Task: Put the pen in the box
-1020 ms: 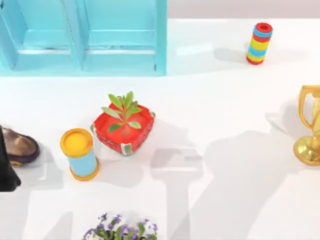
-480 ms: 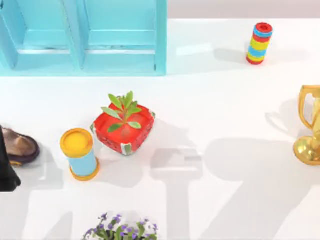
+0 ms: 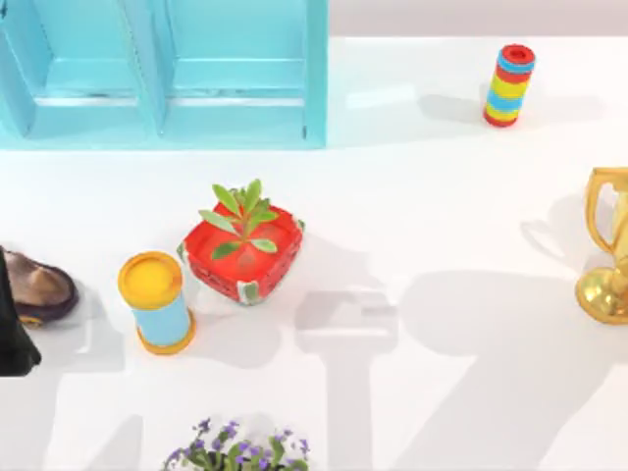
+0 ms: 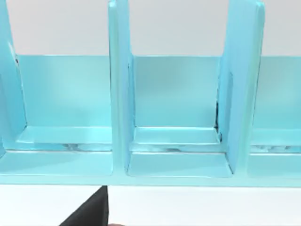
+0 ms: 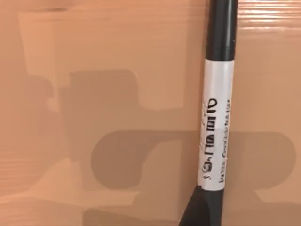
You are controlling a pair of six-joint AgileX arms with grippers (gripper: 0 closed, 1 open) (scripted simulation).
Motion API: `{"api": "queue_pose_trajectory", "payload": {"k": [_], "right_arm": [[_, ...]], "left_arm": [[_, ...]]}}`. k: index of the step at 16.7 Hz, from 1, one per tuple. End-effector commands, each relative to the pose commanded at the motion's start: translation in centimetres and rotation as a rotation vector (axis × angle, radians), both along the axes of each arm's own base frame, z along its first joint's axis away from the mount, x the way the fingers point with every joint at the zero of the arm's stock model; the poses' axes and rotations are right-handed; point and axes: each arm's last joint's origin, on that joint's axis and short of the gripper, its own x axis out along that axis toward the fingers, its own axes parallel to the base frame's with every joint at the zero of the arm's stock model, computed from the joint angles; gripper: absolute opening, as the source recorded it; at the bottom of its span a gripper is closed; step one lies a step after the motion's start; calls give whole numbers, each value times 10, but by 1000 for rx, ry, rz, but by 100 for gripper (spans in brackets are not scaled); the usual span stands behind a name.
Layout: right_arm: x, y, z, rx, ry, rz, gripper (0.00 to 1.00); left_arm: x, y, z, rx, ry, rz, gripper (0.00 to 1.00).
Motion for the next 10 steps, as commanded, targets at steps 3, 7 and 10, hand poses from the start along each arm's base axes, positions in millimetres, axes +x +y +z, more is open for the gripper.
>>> {"api": "queue_pose_trajectory", "payload": {"k": [3,7,10], "right_arm": [[0,0,0,0,0,0,90],[0,0,0,0,0,0,100],[0,0,0,0,0,0,100]], "left_arm": [[0,0,0,0,0,0,100],[0,0,0,0,0,0,100],[0,0,0,0,0,0,100]]}}
